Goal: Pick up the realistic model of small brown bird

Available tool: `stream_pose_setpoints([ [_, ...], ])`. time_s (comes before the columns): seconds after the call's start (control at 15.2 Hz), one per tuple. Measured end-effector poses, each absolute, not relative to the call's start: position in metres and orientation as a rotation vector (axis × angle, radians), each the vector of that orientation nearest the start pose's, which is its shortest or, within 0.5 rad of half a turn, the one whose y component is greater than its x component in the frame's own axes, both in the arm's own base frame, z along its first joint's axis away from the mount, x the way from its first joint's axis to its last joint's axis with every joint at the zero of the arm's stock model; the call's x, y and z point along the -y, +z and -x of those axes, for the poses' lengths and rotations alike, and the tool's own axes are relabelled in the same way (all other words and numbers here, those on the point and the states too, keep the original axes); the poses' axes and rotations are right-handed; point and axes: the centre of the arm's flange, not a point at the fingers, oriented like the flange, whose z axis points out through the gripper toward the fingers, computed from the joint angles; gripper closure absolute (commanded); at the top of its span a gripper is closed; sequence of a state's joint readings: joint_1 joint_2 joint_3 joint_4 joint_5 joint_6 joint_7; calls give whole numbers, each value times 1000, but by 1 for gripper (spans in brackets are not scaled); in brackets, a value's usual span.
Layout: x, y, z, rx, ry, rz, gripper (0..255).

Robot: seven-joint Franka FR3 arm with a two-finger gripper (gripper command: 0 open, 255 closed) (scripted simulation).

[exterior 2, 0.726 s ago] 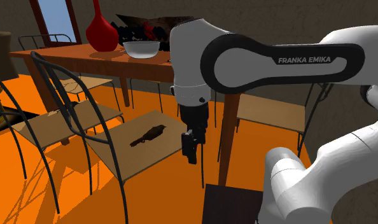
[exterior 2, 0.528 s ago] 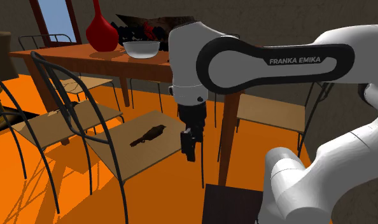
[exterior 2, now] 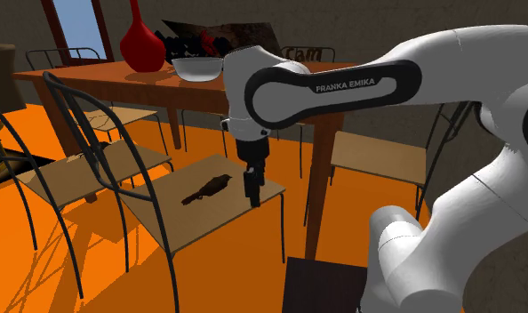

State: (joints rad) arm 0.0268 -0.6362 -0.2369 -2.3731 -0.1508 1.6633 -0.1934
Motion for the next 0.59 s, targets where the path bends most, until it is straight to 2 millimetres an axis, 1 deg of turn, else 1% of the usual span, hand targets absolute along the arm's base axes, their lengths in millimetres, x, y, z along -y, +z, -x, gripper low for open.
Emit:
stream_pose_setpoints([
  [0.07, 112, 529, -351, 125, 133, 3131, 0],
  [0.33, 146, 513, -382, 286, 128, 3119, 0],
  [0.59, 183, 499, -422, 444, 122, 3101, 0],
])
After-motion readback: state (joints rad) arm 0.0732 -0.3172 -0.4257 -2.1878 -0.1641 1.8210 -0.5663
